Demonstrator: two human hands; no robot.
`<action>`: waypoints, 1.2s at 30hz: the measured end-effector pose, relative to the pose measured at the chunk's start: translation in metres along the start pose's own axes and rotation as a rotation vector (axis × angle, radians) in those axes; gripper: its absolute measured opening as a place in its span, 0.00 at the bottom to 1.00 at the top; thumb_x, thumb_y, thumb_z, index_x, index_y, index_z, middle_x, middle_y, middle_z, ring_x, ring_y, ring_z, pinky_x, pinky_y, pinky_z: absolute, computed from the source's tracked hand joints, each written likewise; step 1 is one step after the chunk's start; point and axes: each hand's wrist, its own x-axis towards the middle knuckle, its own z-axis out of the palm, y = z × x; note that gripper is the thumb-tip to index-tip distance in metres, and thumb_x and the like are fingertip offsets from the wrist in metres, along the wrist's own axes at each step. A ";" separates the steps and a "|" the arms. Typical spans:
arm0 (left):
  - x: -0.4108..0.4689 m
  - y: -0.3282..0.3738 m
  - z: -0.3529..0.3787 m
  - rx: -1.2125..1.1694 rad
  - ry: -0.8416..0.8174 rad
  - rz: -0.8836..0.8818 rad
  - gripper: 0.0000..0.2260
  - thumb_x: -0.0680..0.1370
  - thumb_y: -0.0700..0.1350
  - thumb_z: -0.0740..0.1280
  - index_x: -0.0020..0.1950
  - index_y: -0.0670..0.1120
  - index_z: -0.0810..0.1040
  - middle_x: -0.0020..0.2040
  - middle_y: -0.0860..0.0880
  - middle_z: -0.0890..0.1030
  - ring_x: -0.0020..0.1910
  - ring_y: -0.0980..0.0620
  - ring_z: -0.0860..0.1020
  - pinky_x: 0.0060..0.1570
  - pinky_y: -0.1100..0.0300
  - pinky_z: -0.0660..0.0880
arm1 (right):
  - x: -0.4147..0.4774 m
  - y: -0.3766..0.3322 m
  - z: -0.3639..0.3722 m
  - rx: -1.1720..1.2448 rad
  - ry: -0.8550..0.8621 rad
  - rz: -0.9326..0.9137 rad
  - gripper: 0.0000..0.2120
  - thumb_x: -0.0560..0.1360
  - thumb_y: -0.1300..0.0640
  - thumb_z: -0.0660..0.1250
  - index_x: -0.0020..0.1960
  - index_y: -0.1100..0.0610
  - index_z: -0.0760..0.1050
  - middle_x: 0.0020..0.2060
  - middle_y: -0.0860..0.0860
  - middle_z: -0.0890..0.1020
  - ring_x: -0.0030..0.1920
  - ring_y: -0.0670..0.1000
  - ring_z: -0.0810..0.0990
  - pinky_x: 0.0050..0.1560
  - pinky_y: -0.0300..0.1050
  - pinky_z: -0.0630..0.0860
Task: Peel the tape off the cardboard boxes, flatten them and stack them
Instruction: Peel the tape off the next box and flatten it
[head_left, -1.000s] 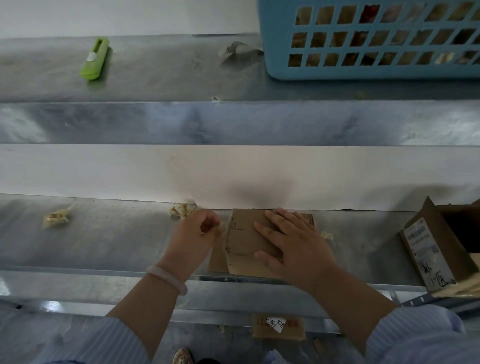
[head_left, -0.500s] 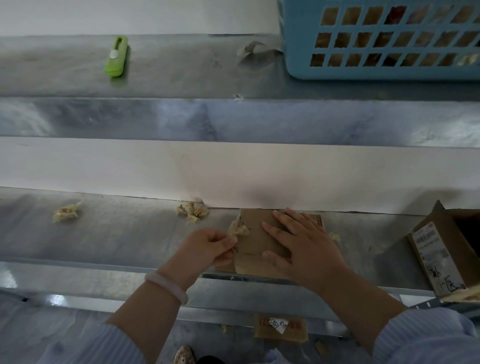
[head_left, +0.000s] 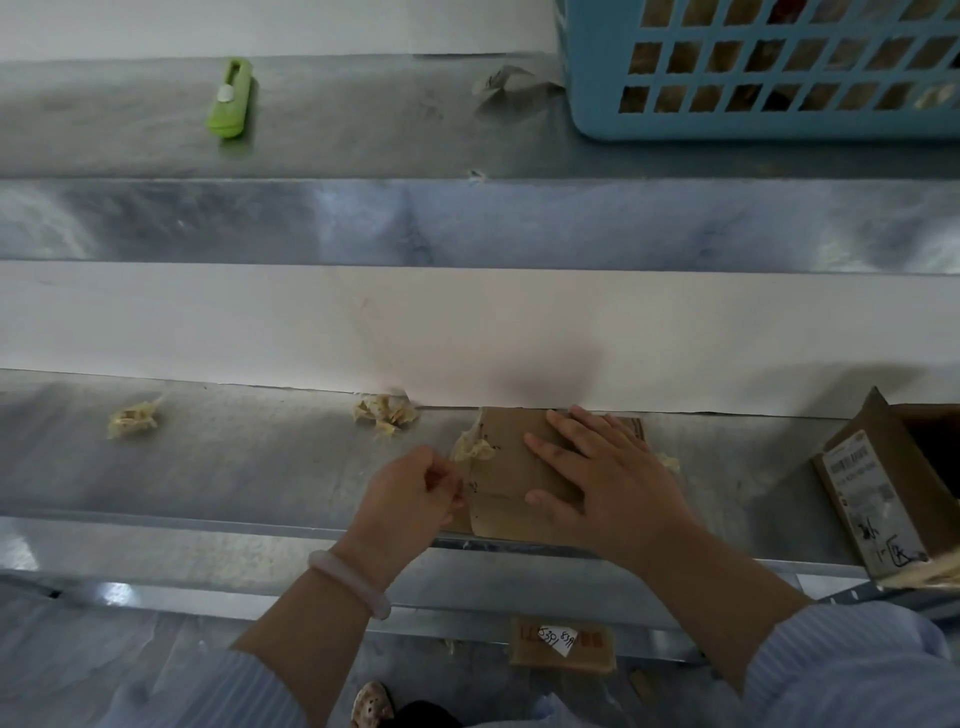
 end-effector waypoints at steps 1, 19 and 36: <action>0.000 -0.002 0.000 0.101 0.023 0.069 0.06 0.78 0.39 0.65 0.41 0.46 0.76 0.37 0.52 0.82 0.33 0.61 0.80 0.33 0.69 0.75 | 0.000 0.000 0.000 0.000 -0.006 -0.001 0.34 0.76 0.28 0.41 0.71 0.42 0.70 0.72 0.48 0.70 0.74 0.53 0.66 0.73 0.51 0.54; 0.010 0.003 -0.011 -0.732 -0.128 -0.160 0.12 0.79 0.31 0.61 0.57 0.42 0.80 0.47 0.42 0.85 0.48 0.47 0.83 0.48 0.58 0.81 | 0.000 0.003 0.004 0.008 0.017 -0.021 0.33 0.77 0.28 0.43 0.71 0.43 0.70 0.72 0.48 0.70 0.74 0.53 0.66 0.74 0.54 0.58; 0.018 0.005 -0.017 -0.412 -0.141 0.093 0.13 0.78 0.31 0.63 0.52 0.45 0.83 0.39 0.49 0.85 0.41 0.50 0.84 0.46 0.59 0.81 | -0.001 0.004 0.006 0.006 0.035 -0.026 0.31 0.77 0.29 0.46 0.71 0.43 0.71 0.72 0.48 0.70 0.74 0.52 0.66 0.74 0.53 0.57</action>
